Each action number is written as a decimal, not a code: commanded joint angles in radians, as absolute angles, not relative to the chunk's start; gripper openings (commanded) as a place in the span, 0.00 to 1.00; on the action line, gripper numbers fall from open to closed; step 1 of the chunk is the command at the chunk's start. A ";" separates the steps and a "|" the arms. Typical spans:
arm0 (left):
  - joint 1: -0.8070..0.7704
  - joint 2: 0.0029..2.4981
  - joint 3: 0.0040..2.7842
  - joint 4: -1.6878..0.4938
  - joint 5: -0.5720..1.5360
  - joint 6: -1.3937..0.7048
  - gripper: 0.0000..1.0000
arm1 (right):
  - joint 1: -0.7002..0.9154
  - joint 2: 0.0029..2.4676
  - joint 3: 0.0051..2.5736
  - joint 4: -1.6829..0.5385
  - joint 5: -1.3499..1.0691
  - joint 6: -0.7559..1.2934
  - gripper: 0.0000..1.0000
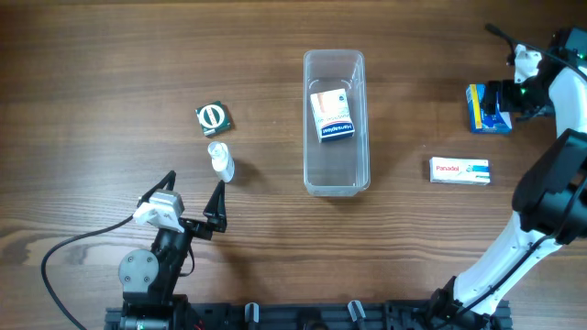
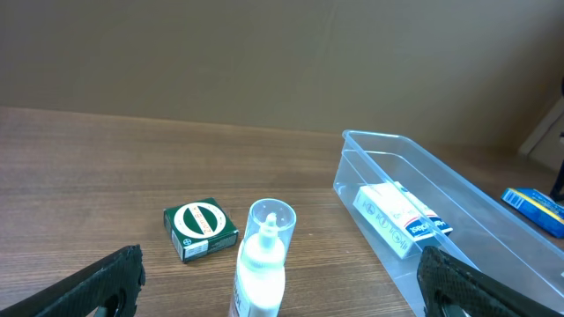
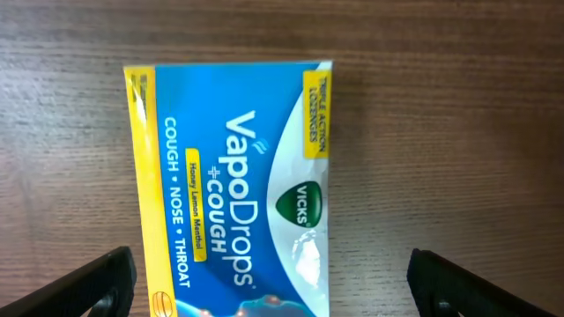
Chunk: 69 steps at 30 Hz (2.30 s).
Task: Pack container
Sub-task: 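Move right gripper to the Vicks VapoDrops box and grasp it, then lower the Vicks box into the container beside Hansaplast, release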
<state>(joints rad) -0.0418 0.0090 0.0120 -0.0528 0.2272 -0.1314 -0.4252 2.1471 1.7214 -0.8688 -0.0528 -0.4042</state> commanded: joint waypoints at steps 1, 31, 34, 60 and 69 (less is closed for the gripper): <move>-0.034 0.003 0.006 -0.055 0.236 -0.112 1.00 | -0.423 2.175 1.686 -0.845 -0.092 -0.431 1.00; -0.034 0.003 0.006 -0.055 0.236 -0.112 1.00 | -0.334 2.122 1.738 -0.889 -0.174 -0.302 0.78; -0.034 0.003 0.006 -0.055 0.236 -0.112 1.00 | -0.256 2.028 1.765 -0.931 -0.276 -0.284 0.77; -0.034 0.003 0.006 -0.055 0.236 -0.112 1.00 | 0.373 1.853 1.734 -0.978 -0.101 0.056 0.84; -0.034 0.003 0.006 -0.055 0.236 -0.112 1.00 | 0.373 1.853 1.734 -1.089 -0.081 0.052 0.78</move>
